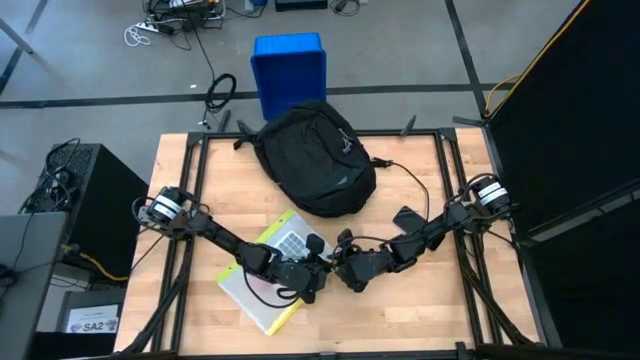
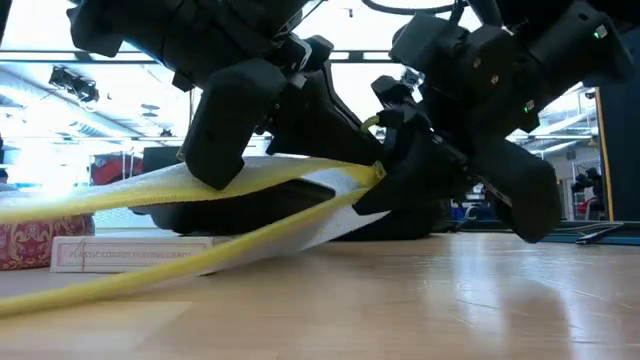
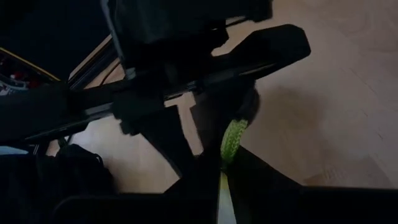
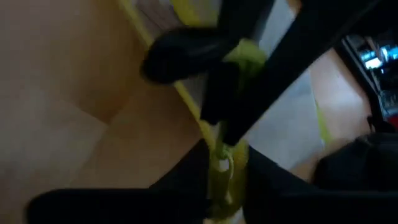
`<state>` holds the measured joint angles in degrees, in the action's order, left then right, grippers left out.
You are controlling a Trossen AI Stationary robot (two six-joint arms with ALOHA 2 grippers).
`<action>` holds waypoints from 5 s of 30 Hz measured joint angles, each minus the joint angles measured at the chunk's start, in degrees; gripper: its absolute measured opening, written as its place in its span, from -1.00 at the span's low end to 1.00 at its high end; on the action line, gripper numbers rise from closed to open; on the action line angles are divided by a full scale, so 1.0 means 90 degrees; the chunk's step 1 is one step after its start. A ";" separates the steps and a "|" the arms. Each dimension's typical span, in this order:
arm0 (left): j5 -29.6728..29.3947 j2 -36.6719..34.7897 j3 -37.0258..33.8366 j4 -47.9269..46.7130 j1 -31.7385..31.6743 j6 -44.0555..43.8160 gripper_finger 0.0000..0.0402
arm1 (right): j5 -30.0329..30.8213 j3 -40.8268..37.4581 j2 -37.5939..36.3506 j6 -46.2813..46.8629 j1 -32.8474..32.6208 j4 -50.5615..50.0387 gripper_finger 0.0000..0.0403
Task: Unpack backpack
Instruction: Close the yellow zip bag
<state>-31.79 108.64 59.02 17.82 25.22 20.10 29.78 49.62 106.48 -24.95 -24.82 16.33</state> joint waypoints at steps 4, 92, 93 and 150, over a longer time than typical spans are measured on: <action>0.0000 0.0000 0.0000 -0.0004 -0.0006 -0.0096 -1.00 | 0.0238 0.0001 -0.0010 0.0323 -0.0002 -0.0306 -0.97; -0.0408 -0.0458 0.0401 -0.0456 0.0546 -0.2946 -0.54 | 0.1331 -0.0023 -0.0418 0.2984 -0.0019 -0.1203 -0.99; -0.0440 -0.0403 0.0401 -0.0446 0.0522 -0.3083 -0.48 | 0.1332 -0.0023 -0.0418 0.2987 -0.0009 -0.1176 -1.00; -0.0715 0.0061 0.0403 -0.1146 -0.0474 -0.4248 -0.99 | 0.1000 -0.0013 -0.0432 0.3131 0.0051 -0.0582 -1.00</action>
<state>-38.22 109.19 62.65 7.51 20.95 -18.13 38.78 49.50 102.59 3.23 -24.36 11.10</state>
